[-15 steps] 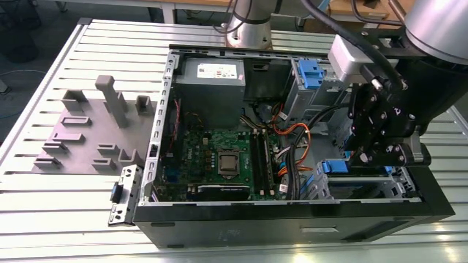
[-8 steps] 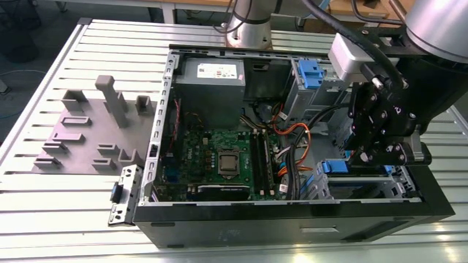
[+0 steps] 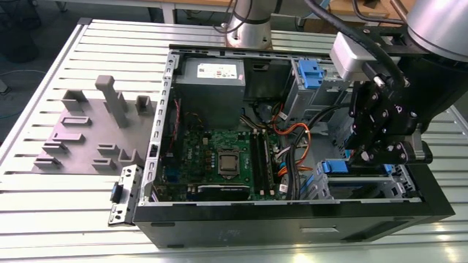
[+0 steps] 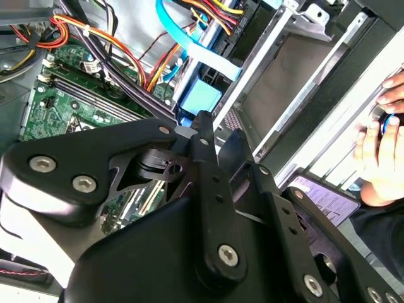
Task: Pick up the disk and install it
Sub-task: 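Insert the second disk wire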
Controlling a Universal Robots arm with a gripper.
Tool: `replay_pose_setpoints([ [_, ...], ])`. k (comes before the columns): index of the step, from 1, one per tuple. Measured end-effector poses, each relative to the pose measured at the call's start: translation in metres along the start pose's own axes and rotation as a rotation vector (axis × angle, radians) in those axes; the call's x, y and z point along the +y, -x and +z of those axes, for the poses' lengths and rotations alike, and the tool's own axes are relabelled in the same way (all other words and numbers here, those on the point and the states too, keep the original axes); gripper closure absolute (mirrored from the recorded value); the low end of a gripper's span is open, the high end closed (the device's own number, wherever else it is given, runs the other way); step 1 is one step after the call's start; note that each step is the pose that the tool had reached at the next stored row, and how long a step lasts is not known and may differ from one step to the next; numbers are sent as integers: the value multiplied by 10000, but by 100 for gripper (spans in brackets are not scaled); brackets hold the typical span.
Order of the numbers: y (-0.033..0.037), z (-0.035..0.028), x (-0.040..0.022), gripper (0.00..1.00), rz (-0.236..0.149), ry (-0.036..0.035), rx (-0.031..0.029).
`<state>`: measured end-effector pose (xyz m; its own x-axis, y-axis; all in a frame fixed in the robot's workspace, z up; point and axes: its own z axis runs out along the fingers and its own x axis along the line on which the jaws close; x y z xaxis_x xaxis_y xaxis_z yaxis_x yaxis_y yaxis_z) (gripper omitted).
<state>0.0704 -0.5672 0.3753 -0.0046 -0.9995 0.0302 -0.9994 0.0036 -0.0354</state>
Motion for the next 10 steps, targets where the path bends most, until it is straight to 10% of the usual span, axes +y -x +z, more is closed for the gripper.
replay_pose_setpoints([
  [10, 18, 8, -151, 69, -1, 31, -1],
])
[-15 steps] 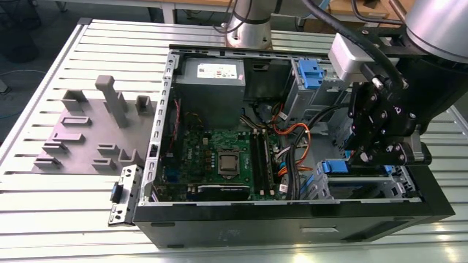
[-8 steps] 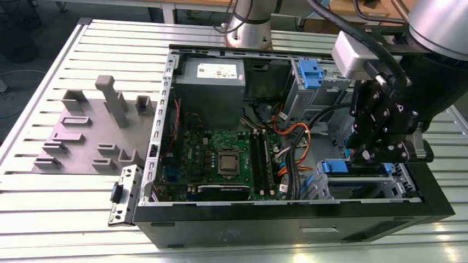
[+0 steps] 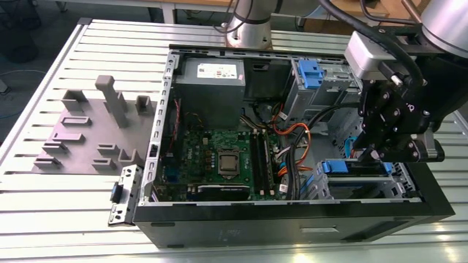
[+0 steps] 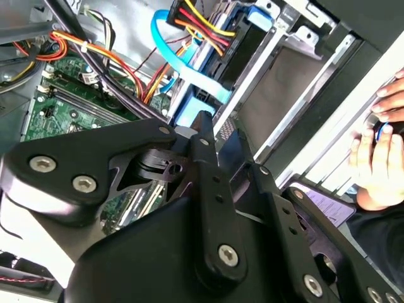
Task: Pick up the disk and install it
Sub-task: 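Insert the second disk wire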
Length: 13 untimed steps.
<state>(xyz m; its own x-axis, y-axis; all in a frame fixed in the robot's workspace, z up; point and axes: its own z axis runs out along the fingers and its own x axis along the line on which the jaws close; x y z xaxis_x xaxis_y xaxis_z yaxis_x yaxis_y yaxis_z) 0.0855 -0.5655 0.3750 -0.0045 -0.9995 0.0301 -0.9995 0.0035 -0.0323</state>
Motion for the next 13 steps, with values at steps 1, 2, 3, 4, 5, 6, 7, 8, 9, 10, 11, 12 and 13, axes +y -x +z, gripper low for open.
replay_pose_setpoints([
  [1, 1, 2, -12, 69, 0, 0, 1],
  [2, 3, 4, -25, 69, 0, 1, 2],
  [3, 5, 6, -34, 69, -1, 2, 1],
  [4, 7, 8, -41, 69, -1, 2, 1],
  [5, 9, 10, -45, 69, 0, 2, 0],
  [6, 9, 10, -45, 69, 0, 2, 1],
  [7, 9, 10, -45, 69, 1, 2, 3],
  [8, 10, 10, -47, 71, 0, 2, 1],
  [9, 11, 11, -48, 84, -1, 2, 1],
  [10, 11, 11, -48, 84, 0, 2, 1],
  [11, 12, 11, -49, 84, 0, 2, 1],
  [12, 12, 11, -49, 84, 0, 2, 1],
  [13, 12, 12, -49, 84, 0, 2, 1],
])
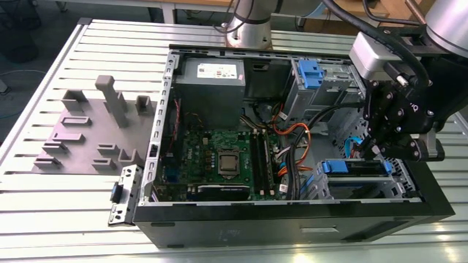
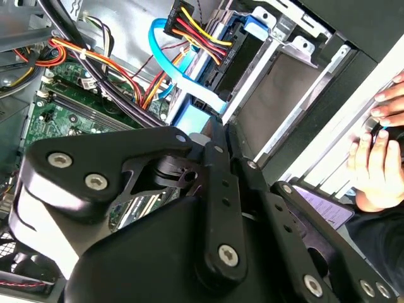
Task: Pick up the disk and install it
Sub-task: 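Insert the second disk wire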
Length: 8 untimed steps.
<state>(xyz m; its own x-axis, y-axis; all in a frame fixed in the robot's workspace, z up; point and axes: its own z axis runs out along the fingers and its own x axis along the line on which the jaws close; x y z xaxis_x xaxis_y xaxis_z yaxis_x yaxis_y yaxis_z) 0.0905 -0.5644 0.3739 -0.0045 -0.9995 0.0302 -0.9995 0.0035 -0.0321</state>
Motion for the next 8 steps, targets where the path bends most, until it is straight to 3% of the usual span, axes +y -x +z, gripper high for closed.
replay_pose_setpoints([
  [3, 1, 0, -1, 76, 0, 0, 0],
  [5, 1, 0, -1, 65, 0, 0, 1],
  [8, 1, 1, -2, 59, 0, 0, 0],
])
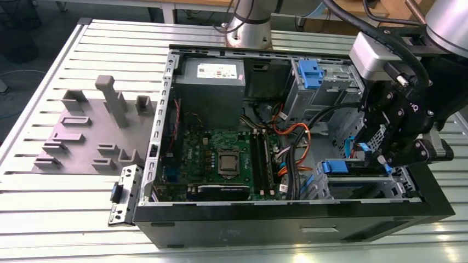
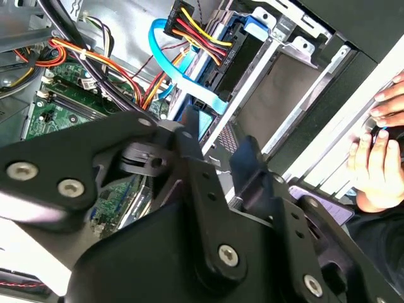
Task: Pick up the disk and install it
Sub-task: 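Insert the second disk wire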
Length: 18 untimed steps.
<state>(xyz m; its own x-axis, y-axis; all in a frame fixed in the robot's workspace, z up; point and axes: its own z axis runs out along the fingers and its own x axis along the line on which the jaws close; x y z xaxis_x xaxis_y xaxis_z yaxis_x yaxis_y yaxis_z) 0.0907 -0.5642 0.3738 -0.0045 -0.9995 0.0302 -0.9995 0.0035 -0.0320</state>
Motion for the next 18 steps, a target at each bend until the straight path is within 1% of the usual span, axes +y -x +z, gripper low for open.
replay_pose_setpoints([
  [1, 0, 0, 0, 53, 0, 0, 0],
  [9, 2, 1, -3, 54, -1, 0, 0],
  [11, 2, 2, -3, 67, 0, 0, 0],
  [12, 2, 2, -4, 67, 0, 0, 0],
  [14, 3, 2, -4, 78, 0, 0, 0],
  [15, 3, 2, -4, 78, 0, 0, 1],
  [17, 3, 2, -5, 89, 0, 0, 1],
  [18, 3, 2, -5, 89, 0, 0, 0],
])
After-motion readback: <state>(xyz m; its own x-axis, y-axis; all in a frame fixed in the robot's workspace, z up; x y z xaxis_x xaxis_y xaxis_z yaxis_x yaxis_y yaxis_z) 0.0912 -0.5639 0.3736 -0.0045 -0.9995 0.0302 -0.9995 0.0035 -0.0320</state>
